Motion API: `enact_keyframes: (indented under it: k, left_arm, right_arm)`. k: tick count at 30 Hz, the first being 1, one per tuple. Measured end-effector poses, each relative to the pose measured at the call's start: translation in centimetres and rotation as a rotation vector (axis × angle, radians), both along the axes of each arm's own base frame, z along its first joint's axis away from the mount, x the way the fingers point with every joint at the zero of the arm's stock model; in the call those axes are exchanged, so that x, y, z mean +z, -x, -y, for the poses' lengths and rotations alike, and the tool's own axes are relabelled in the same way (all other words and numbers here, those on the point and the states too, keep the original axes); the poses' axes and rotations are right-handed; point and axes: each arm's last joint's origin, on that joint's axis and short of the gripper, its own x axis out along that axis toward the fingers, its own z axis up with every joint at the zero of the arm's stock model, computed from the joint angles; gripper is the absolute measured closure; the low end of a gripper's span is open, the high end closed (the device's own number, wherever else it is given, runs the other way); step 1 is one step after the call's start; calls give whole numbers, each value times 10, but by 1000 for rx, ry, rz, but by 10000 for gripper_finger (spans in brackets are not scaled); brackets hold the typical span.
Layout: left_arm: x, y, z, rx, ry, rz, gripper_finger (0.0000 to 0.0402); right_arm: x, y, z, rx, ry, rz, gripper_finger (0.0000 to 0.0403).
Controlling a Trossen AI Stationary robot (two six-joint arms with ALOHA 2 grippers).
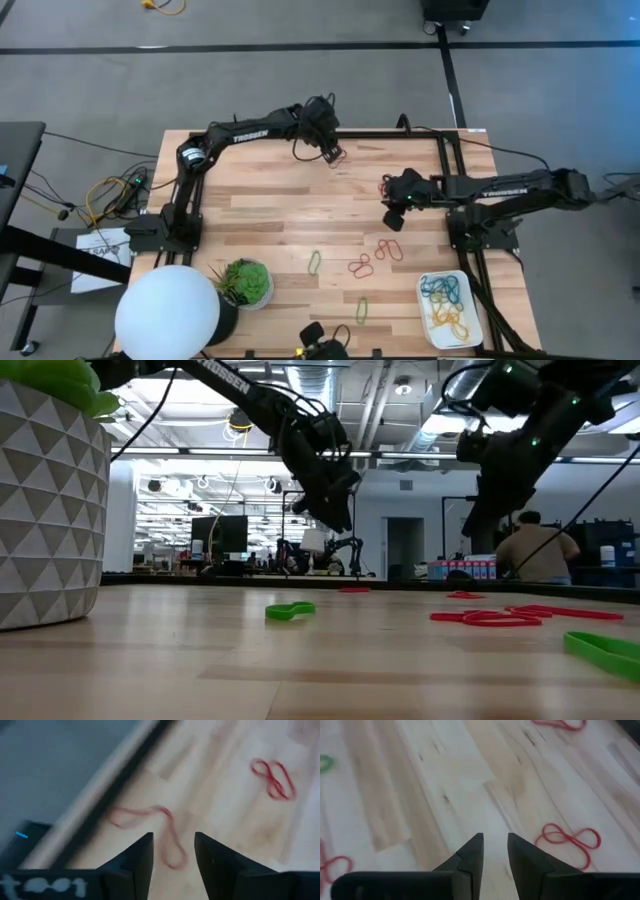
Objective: Pick and place items into bin
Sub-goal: Put the red rubber band into the white bin
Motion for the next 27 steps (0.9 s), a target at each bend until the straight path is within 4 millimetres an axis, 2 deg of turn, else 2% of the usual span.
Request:
enact_keyframes:
  k: [5,9,12,18,22,27]
  left_arm:
    - [-34,-12,-5,-9,95,-33,270]
    - [-49,-24,-11,-2,97,-54,270]
    - [-53,-26,-13,36,83,-136,270]
    - [-42,-40,-19,-1,113,-90,270]
    - [-39,-49,-23,22,72,-86,270]
    - [-48,-54,-22,51,142,-79,278]
  right_arm:
    - [-13,-10,2,-26,29,-51,321]
    - [-23,-17,4,-28,38,-81,321]
    - [-30,-19,4,-26,34,-120,321]
    - [-35,-21,4,-26,33,-134,321]
    - [-35,-21,4,-26,35,-134,321]
    - [-35,-21,5,-33,46,-137,321]
